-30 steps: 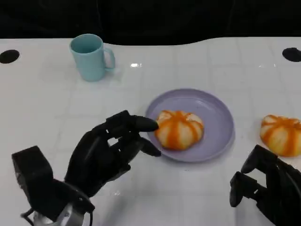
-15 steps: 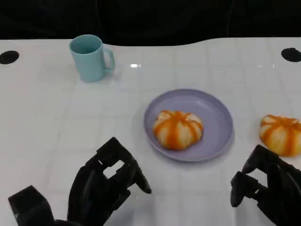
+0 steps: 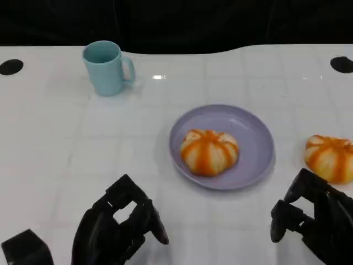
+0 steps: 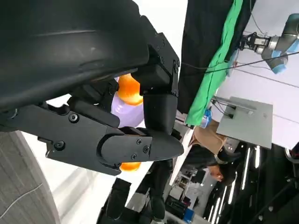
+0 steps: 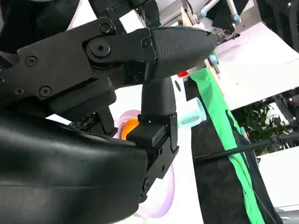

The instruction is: Grasp the bread from the table and place it into the plate.

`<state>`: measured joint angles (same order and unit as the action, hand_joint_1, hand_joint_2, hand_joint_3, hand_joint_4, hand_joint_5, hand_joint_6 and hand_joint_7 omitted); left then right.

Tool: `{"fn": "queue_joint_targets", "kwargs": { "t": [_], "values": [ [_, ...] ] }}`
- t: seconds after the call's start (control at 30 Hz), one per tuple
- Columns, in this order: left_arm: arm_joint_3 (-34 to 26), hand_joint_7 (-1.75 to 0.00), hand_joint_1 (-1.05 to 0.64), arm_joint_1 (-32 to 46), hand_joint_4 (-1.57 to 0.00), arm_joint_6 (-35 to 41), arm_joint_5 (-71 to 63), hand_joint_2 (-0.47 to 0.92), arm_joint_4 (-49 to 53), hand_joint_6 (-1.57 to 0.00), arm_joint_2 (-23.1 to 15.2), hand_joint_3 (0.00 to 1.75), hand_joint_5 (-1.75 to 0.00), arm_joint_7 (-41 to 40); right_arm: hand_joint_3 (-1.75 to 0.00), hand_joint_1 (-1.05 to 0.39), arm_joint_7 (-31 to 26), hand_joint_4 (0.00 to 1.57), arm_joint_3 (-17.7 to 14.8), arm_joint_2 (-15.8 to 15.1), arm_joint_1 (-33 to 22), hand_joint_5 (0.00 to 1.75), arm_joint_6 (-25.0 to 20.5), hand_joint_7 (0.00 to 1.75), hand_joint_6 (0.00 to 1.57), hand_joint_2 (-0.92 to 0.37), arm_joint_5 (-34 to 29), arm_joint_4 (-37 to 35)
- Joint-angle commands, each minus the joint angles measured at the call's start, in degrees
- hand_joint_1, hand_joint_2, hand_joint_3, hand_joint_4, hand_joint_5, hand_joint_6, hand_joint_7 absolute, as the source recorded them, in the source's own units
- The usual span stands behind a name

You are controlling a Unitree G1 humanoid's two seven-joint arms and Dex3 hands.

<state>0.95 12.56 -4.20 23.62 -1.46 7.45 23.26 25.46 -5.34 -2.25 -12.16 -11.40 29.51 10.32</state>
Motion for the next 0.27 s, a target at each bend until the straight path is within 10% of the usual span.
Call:
{"fn": "queue_joint_targets", "kwargs": {
  "t": [0.03,0.27],
  "values": [
    [-0.7,-1.75,-0.56,0.18,-0.86,0.69,1.24,0.92,-0.38,-0.59,-0.78,0.39,-1.75,0.35,-0.35,-0.58,-0.45,0.74,-0.5,-0.54,-0.32,1.75,0.24,1.58,0.61,-0.92,0.04,0.5],
    [-0.75,-1.75,-0.57,-0.52,-0.85,0.54,1.0,0.92,0.69,-0.6,-1.2,0.38,-1.75,0.27,-0.34,-0.58,-1.22,0.75,-0.61,-0.31,-0.03,1.75,-0.83,1.57,0.63,-0.92,0.68,0.34]
  ]
}}
